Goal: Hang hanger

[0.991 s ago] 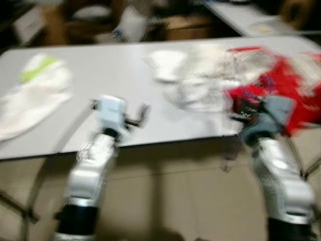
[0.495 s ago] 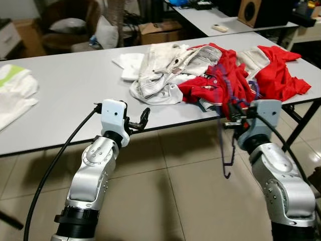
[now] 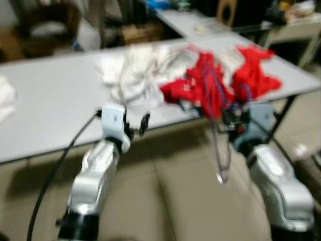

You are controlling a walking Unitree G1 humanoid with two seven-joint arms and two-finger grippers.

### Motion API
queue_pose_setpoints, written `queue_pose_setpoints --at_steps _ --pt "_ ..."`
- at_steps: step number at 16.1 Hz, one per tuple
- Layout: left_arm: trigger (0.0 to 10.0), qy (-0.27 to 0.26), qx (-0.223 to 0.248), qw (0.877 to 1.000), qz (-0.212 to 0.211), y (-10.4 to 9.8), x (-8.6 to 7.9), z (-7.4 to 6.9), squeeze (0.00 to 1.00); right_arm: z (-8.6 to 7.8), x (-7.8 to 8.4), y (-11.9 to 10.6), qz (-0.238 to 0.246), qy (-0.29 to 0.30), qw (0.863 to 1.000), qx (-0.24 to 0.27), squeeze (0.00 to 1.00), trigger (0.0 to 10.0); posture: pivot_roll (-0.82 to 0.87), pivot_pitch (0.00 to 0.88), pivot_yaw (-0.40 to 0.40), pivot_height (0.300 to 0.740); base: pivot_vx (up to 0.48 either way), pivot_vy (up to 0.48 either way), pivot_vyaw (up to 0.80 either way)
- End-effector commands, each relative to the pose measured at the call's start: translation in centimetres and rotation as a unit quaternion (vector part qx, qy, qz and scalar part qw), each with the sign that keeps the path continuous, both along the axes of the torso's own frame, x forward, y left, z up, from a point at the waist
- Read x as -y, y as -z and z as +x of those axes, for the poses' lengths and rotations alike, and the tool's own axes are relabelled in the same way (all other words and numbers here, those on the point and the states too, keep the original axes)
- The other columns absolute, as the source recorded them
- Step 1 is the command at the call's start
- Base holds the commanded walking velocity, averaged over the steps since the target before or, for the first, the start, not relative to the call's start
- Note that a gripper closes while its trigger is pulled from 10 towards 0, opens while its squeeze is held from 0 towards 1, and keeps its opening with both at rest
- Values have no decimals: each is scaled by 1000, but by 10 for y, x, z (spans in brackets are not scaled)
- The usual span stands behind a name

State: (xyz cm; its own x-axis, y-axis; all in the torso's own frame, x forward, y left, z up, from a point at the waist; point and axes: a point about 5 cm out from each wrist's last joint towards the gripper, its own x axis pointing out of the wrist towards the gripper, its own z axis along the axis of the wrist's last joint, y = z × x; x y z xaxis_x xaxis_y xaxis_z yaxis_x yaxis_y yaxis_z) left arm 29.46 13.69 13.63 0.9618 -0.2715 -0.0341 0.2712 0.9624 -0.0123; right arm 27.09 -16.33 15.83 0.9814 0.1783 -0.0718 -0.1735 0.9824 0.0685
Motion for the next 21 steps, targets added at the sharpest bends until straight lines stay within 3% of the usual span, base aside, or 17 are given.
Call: queue_pose_setpoints --at_steps 1,9,13,14,16,18,19,20,21 --pt "10000 -22 5 1000 10 -3 -10 4 357 3 -8 -6 -5 -20 1000 16 0 10000 -120 0 26 740 349 0 0" --pt "10000 -26 9 999 41 -2 -13 7 349 2 -9 -6 -18 -40 999 23 0 10000 -113 5 39 740 354 0 0" --pt "10000 -66 8 995 76 1 -31 8 353 -2 -13 -5 -26 -65 997 26 0 10000 -123 0 41 740 351 0 0" --pt "10000 -73 12 992 99 0 -36 10 345 -1 -18 -6 -63 -86 994 28 0 10000 -111 12 46 740 337 0 0" --pt "10000 -69 16 992 101 -3 -36 10 341 -1 -20 -7 -85 -97 991 35 0 10000 -107 13 45 740 319 0 800" --pt "10000 -50 12 992 111 0 -39 5 290 -1 -21 -8 -56 -89 993 45 0 10000 -111 0 35 740 0 0 238" --pt "10000 -40 12 991 129 3 -40 4 188 -1 -21 -10 -44 -90 994 47 0 10000 -114 0 33 740 0 0 0" --pt "10000 -28 10 987 158 5 -40 5 0 0 -21 -11 -46 -92 993 50 0 10000 -113 0 33 740 0 0 0" --pt "10000 -19 7 980 197 9 -40 6 0 3 -20 -13 -51 -91 993 53 0 10000 -107 6 40 740 0 0 0"
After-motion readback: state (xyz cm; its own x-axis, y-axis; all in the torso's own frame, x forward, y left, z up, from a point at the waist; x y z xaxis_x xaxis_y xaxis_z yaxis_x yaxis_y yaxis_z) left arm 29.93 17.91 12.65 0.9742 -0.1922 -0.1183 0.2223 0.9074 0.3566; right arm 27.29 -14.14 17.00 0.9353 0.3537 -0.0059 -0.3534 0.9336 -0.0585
